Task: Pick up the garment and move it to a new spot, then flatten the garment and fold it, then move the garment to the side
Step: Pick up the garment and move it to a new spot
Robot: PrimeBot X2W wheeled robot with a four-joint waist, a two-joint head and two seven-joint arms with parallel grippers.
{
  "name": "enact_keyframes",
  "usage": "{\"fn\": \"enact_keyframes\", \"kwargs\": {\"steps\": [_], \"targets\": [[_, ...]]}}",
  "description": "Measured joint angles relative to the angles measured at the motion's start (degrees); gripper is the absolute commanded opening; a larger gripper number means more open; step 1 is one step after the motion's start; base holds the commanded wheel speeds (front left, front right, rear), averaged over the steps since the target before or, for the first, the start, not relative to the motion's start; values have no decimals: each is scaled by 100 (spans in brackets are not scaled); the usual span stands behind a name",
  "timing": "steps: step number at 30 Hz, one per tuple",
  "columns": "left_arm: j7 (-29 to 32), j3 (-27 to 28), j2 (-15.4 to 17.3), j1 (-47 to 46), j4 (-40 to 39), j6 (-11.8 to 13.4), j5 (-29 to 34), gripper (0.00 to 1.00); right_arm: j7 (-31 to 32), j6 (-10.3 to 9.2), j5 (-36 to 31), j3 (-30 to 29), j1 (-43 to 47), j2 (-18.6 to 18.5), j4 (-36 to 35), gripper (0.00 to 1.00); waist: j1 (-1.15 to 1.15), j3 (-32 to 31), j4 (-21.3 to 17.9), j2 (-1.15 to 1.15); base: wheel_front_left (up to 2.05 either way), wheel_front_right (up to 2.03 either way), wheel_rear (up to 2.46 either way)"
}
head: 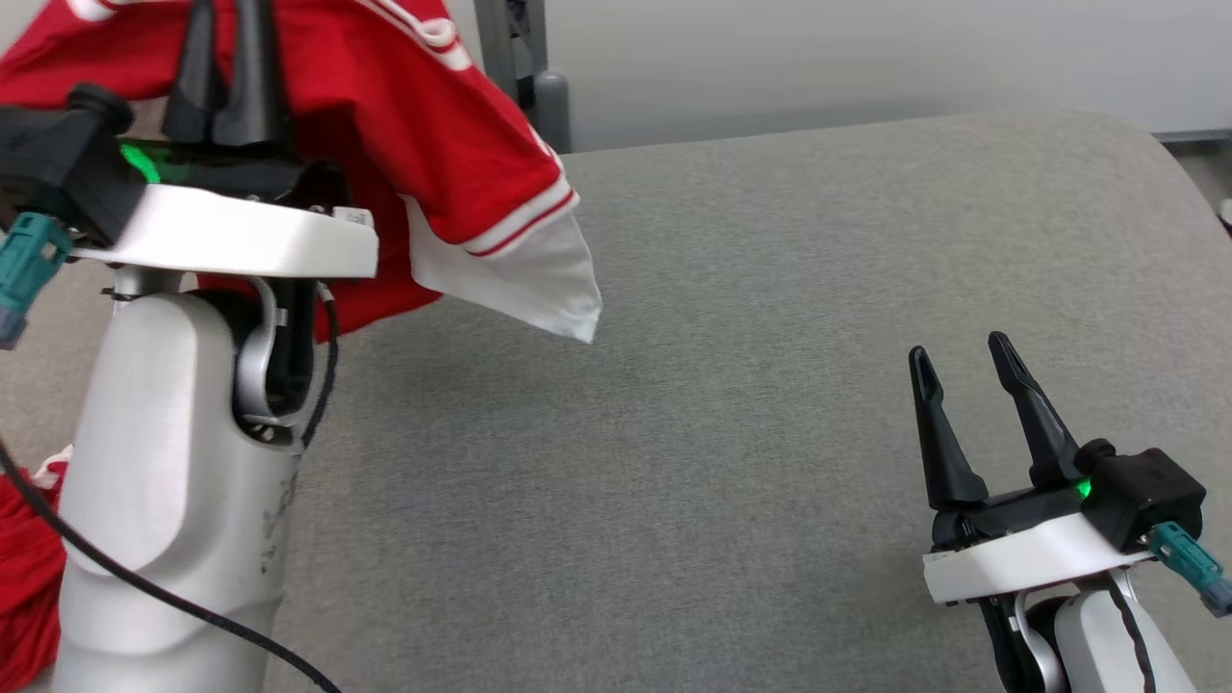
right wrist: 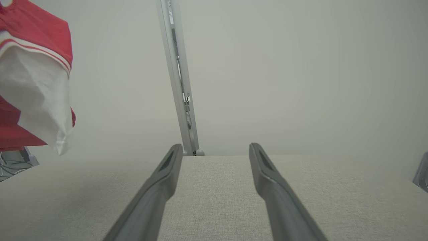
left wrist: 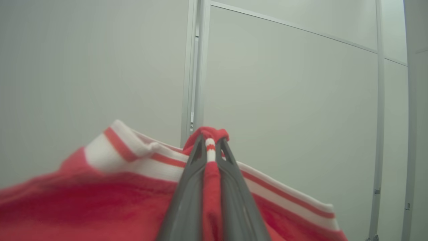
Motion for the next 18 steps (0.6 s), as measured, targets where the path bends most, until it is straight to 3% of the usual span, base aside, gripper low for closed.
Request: {"fn": "enact_keyframes", "kwargs": {"steps": [10, 18], "targets": [[-114, -824, -233, -191, 657, -403, 16, 0, -1, 0, 198, 48, -94, 0, -14, 100, 0, 185, -900, 0, 0, 0, 0], [-501, -1284, -294, -423, 1608, -455, 404, 0, 0, 0, 274, 29, -147, -2, -33, 100, 0, 519, -1286, 0, 0, 0, 0]]}}
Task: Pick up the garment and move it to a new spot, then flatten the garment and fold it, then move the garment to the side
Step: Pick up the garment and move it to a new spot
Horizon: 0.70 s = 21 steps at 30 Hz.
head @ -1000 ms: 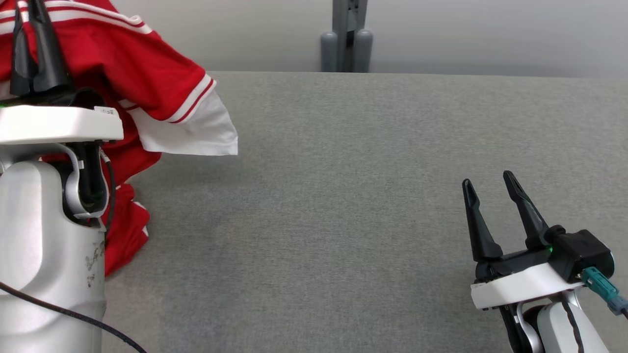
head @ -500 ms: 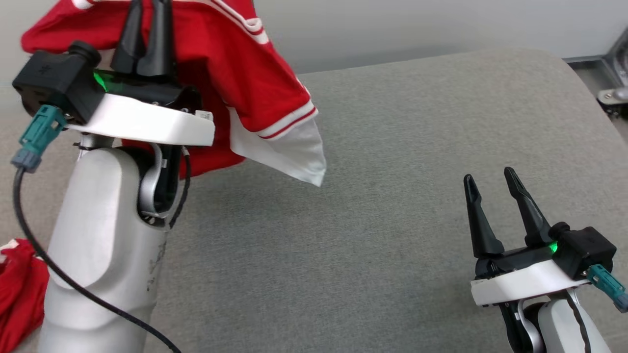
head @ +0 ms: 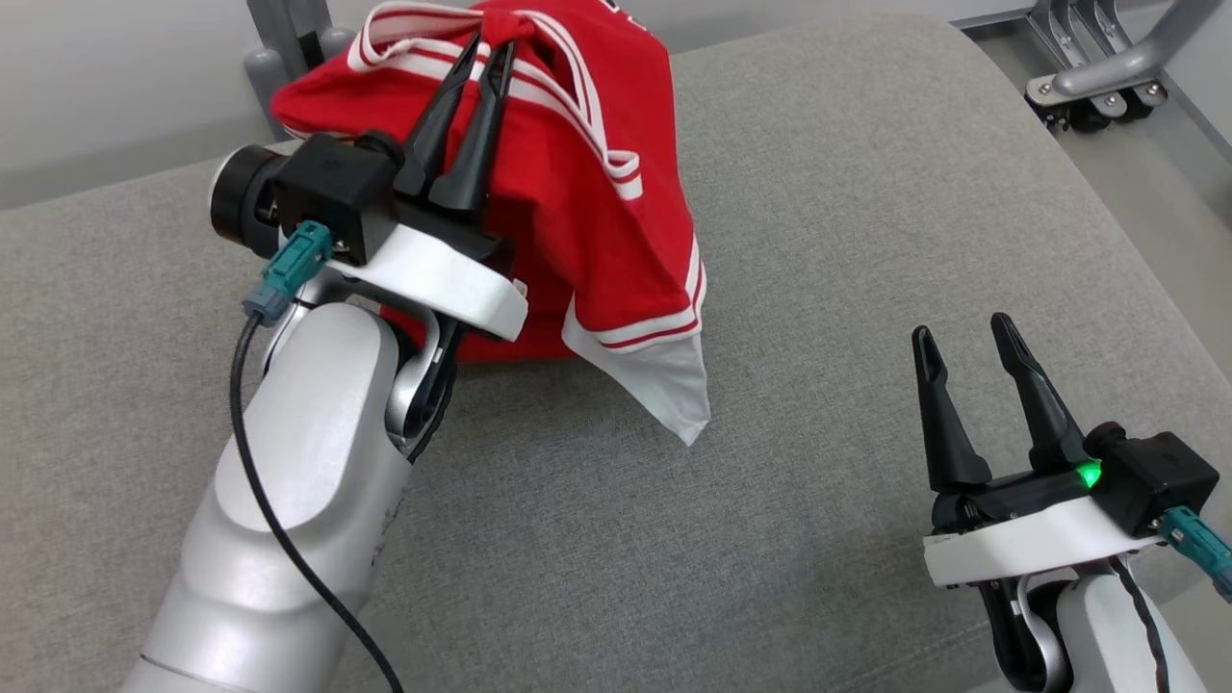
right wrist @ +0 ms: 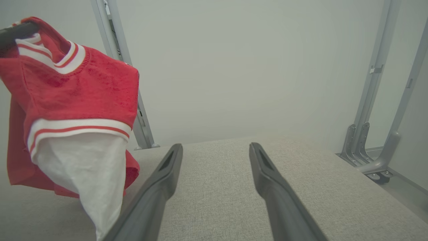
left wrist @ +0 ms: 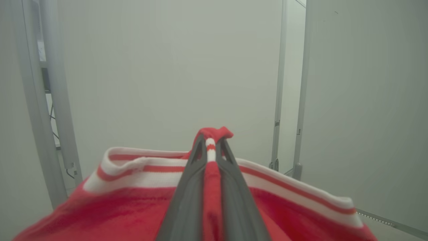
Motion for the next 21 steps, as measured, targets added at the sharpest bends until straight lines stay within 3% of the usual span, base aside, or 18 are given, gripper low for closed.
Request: {"fn": "enact_keyframes", "kwargs": {"steps": [8, 14, 15, 17, 18, 21], "targets": [[-63, -218, 92, 171, 675, -53, 616, 0, 0, 0, 127, 133, -179, 0, -29, 100, 0, 412, -175, 0, 0, 0, 0], [-64, -103, 82, 283, 848, -131, 677, 0, 0, 0, 165, 196, -296, 0, 3, 100, 0, 649, -271, 0, 0, 0, 0], [-64, -75, 80, 299, 866, -131, 699, 15, 0, 0, 165, 204, -299, 0, 15, 100, 0, 650, -271, 0, 0, 0, 0], [-64, -9, 66, 347, 882, -130, 699, 58, 0, 0, 157, 237, -297, 1, 40, 100, 0, 615, -251, 0, 0, 0, 0], [-64, 10, 55, 362, 892, -112, 704, 100, 0, 0, 140, 246, -296, 1, 47, 100, 0, 589, -236, 0, 0, 0, 0], [-66, 70, 3, 471, 723, -23, 740, 100, 0, 0, 88, 276, -277, 1, 54, 100, 0, 476, -159, 0, 0, 0, 0]]}}
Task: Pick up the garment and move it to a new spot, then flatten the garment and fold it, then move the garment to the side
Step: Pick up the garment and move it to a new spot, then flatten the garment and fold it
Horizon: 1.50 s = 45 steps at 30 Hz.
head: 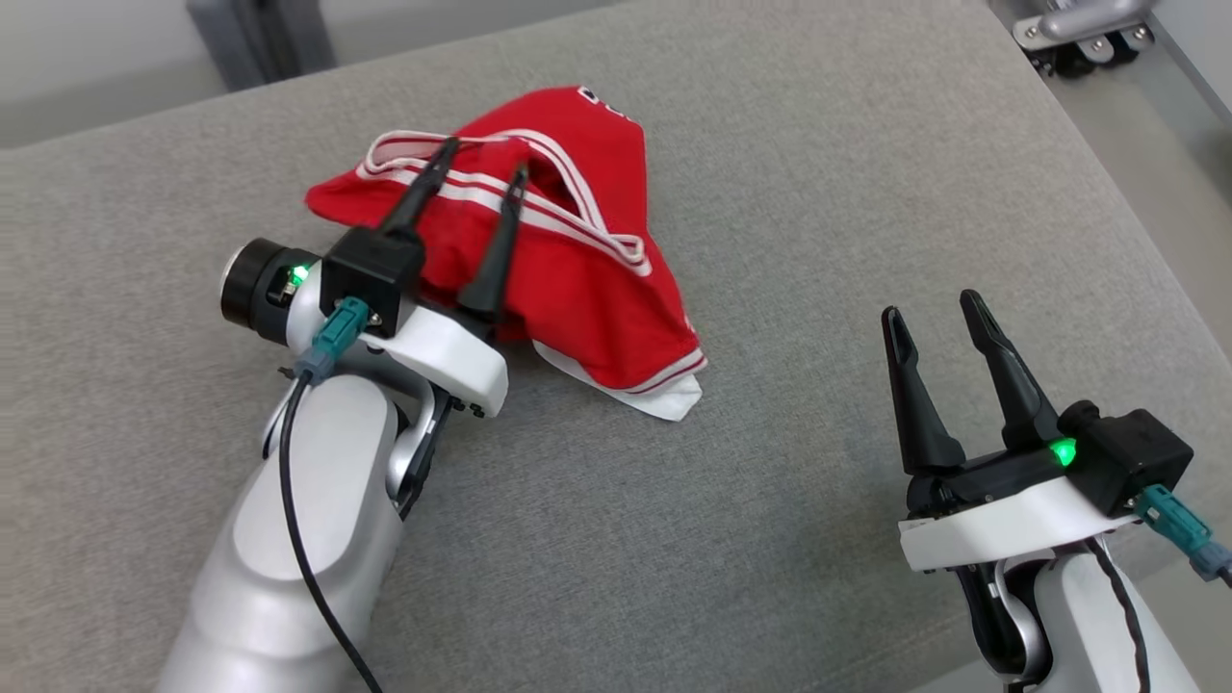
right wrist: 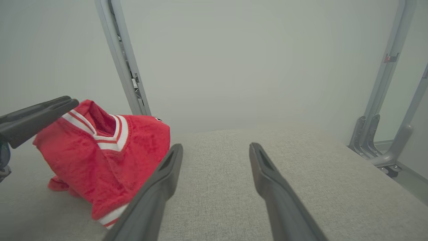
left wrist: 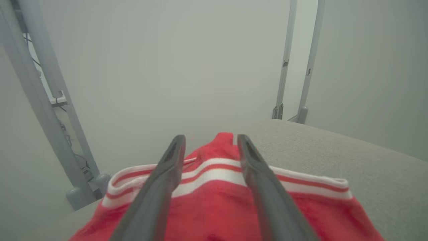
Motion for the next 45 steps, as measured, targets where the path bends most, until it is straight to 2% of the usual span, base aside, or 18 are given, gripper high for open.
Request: {"fn": "enact_keyframes", "kwargs": {"steps": [4, 8, 17, 22, 28, 32, 36, 45], "targets": [[-5, 87, -41, 256, -236, 110, -63, 100, 0, 0, -75, -2, 74, 1, 0, 100, 0, -145, 135, 0, 0, 0, 0], [-7, 171, -64, 661, -581, 298, -224, 100, 0, 0, -168, 3, 159, 2, 11, 100, 0, -345, 431, 0, 0, 0, 0], [-7, 207, -70, 1735, -1658, 891, -782, 100, 0, 0, -241, 86, 450, 8, 114, 100, 0, -886, 1247, 0, 0, 0, 0], [-13, 319, -75, 2344, -2293, 1192, -690, 100, 0, 0, -261, 47, 630, 7, 127, 100, 0, -1182, 1666, 0, 0, 0, 0], [-16, 503, -74, 2959, -2457, 1290, -448, 100, 0, 0, -261, 2, 929, 5, 126, 100, 0, -1543, 2000, 0, 0, 0, 0], [-15, 643, -74, 3350, -2507, 1239, -297, 100, 0, 0, -272, -36, 1088, 5, 133, 100, 0, -1736, 2134, 0, 0, 0, 0], [-15, 758, -76, 3751, -2592, 1169, -113, 100, 0, 0, -325, -85, 1204, 4, 171, 100, 0, -1877, 2182, 0, 0, 0, 0], [-15, 721, -76, 4222, -2742, 1246, 155, 100, 0, 0, -378, -247, 1393, 3, 174, 100, 0, -2042, 2189, 0, 0, 0, 0]]}}
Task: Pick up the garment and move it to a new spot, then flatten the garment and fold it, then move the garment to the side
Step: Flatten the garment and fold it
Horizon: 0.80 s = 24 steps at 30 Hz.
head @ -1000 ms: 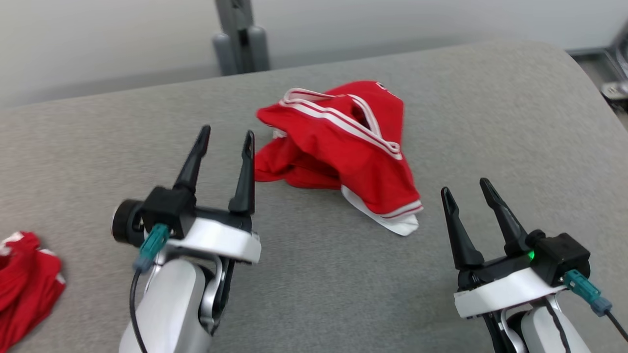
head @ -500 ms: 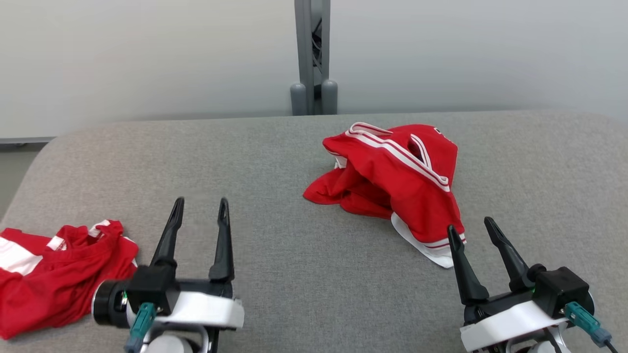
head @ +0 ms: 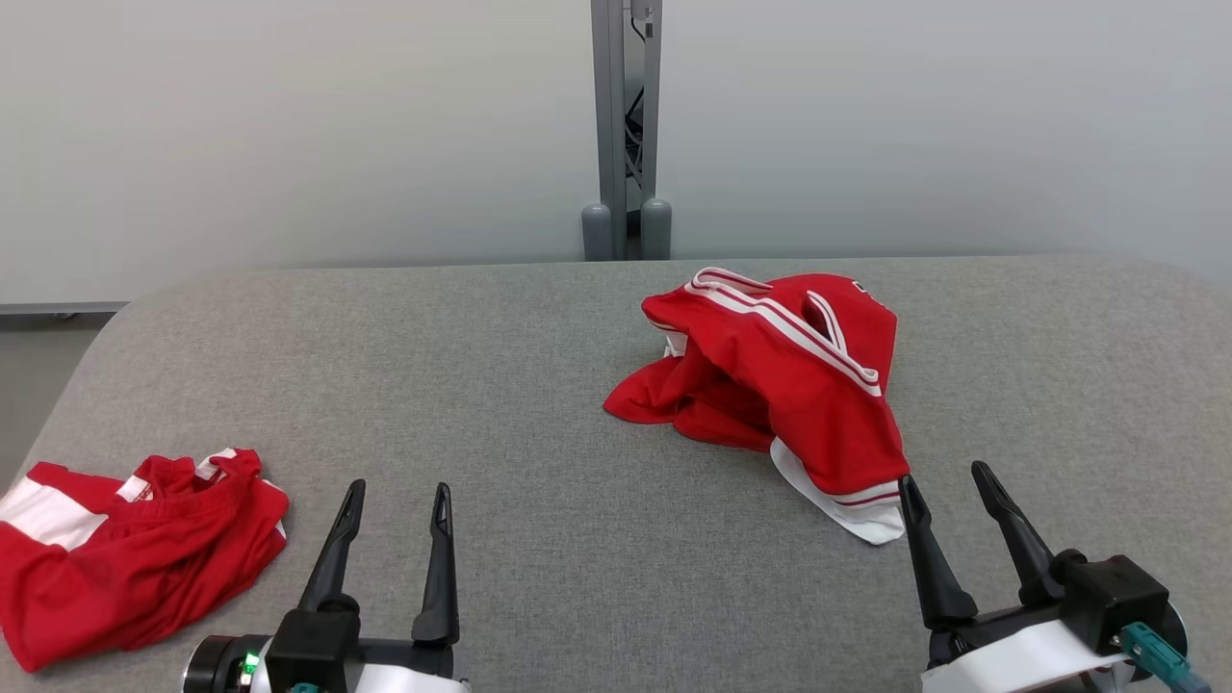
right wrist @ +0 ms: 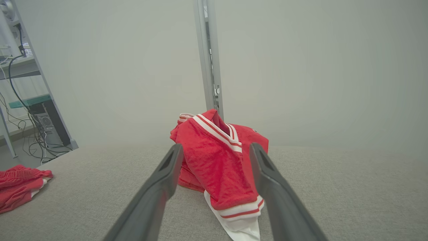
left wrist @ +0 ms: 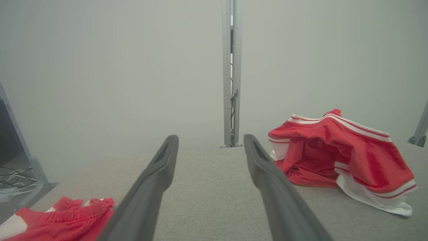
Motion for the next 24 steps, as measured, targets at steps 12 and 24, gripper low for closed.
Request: {"fn": "enact_keyframes", "kwargs": {"steps": [12, 24], "targets": [[0, -147, 0, -45, 54, 16, 37, 100, 0, 0, -90, 51, -159, 1, 193, 100, 0, 143, -88, 0, 0, 0, 0], [0, -411, -2, -296, 199, -70, 82, 100, 0, 0, -133, -54, -1626, -36, 2395, 100, 0, 336, 70, 0, 0, 0, 0]]}}
